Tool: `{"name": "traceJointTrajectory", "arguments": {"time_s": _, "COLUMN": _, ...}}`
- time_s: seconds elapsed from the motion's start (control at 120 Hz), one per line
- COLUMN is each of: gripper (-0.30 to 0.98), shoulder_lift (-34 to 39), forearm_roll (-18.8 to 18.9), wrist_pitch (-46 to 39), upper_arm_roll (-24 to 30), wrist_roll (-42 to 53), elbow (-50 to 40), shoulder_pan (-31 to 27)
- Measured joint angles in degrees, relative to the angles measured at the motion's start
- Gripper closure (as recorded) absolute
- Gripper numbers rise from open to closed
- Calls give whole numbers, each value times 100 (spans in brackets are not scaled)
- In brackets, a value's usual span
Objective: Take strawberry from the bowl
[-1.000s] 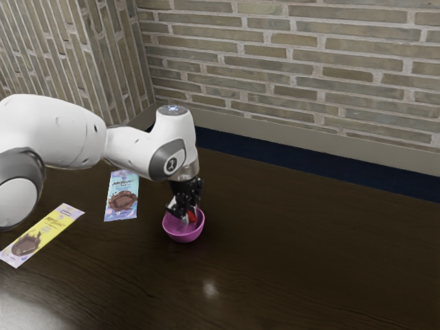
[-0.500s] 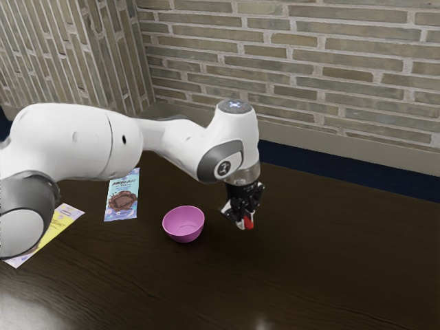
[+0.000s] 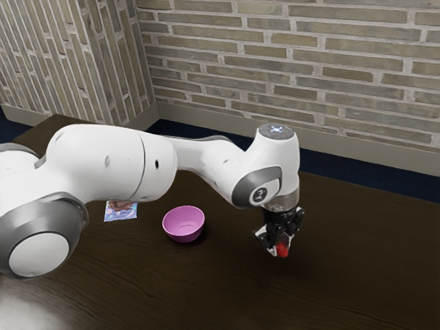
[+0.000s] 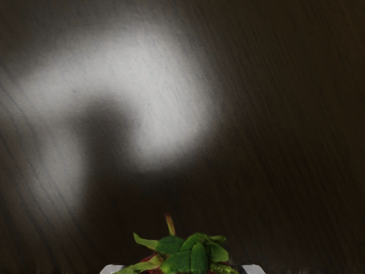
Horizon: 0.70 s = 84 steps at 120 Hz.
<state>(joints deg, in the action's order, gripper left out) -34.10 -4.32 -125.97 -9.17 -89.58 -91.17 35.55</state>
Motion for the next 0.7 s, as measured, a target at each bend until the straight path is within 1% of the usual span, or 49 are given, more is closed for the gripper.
{"name": "traceJointTrajectory", "arguments": {"time_s": 0.067, "gripper": 36, "shoulder_lift": -1, "forearm_roll": 0, "wrist_pitch": -19, "upper_arm_roll": 2, "wrist_roll": -1, "elbow": 6, "shoulder_pan": 3}}
{"name": "traceJointTrajectory", "arguments": {"time_s": 0.142, "gripper": 26, "shoulder_lift": 25, "forearm_roll": 5, "wrist_pitch": -26, "upper_arm_roll": 1, "wrist_roll": -1, "elbow": 9, "shoulder_pan": 4}}
{"name": "traceJointTrajectory", "arguments": {"time_s": 0.233, "gripper": 17, "shoulder_lift": 172, "forearm_roll": 27, "wrist_pitch": 80, "upper_arm_roll": -5, "wrist_roll": 41, "elbow": 64, "shoulder_pan": -8}}
{"name": "traceJointTrajectory", "arguments": {"time_s": 0.333, "gripper": 12, "shoulder_lift": 643, "forearm_roll": 47, "wrist_pitch": 451, "upper_arm_roll": -66, "wrist_roll": 271, "elbow": 62, "shoulder_pan": -63}}
{"name": "traceJointTrajectory", "arguments": {"time_s": 0.433, "gripper": 8, "shoulder_lift": 1030, "forearm_roll": 44, "wrist_pitch": 816, "upper_arm_roll": -444, "wrist_roll": 913, "elbow": 83, "shoulder_pan": -159}}
{"name": "traceJointTrajectory", "arguments": {"time_s": 0.558, "gripper": 5, "shoulder_lift": 1726, "forearm_roll": 45, "wrist_pitch": 1512, "upper_arm_roll": -1304, "wrist_roll": 2103, "elbow": 132, "shoulder_pan": -255}}
{"name": "traceJointTrajectory", "arguments": {"time_s": 0.633, "gripper": 4, "shoulder_lift": 2023, "forearm_roll": 51, "wrist_pitch": 1882, "upper_arm_roll": -1451, "wrist_roll": 2896, "elbow": 210, "shoulder_pan": -699}}
{"name": "traceJointTrajectory", "arguments": {"time_s": 0.7, "gripper": 4, "shoulder_lift": 2345, "forearm_roll": 56, "wrist_pitch": 2171, "upper_arm_roll": -1123, "wrist_roll": 3625, "elbow": 299, "shoulder_pan": -1592}}
